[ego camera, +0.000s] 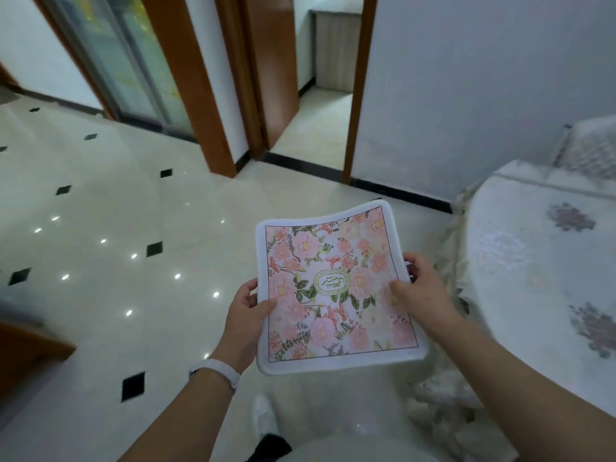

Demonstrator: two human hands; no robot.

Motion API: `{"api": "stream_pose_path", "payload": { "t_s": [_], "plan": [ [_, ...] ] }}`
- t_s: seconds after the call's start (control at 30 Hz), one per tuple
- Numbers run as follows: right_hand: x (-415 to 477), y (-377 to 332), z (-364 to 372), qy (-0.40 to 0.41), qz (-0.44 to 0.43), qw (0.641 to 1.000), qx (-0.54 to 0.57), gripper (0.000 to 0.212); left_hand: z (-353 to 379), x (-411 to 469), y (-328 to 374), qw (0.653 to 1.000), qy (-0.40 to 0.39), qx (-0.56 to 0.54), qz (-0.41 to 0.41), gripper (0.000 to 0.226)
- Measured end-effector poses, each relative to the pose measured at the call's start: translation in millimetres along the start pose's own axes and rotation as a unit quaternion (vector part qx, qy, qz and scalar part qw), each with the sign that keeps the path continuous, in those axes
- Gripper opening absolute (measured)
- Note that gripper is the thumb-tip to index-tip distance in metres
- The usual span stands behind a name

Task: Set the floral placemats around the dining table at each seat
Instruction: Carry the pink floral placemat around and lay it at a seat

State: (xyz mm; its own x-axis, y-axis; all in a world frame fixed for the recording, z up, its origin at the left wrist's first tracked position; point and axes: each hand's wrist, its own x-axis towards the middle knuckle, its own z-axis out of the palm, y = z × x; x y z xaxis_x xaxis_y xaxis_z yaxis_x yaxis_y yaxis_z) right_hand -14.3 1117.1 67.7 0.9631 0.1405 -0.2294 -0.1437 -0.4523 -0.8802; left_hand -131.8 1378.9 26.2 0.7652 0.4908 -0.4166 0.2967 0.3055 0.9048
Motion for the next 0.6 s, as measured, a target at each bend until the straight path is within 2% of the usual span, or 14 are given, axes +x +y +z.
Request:
{"api": "stream_pose_path", "payload": {
  "t_s": [0.13,0.33,0.6],
  "plan": [
    [23,-35,36,0.041,0.004,0.999,0.011,0.039,-23,67,42,0.997,-0.062,0.036,0.023,0.035],
    [61,-74,81,0.107,0.014,0.993,0.038,0.041,-51,148,92,0.994,-0.087,0.058,0.035,0.037],
    [118,-90,85,0.153,0.035,0.987,0.044,0.041,-28,226,127,0.987,-0.134,0.077,0.038,0.038]
  ]
}}
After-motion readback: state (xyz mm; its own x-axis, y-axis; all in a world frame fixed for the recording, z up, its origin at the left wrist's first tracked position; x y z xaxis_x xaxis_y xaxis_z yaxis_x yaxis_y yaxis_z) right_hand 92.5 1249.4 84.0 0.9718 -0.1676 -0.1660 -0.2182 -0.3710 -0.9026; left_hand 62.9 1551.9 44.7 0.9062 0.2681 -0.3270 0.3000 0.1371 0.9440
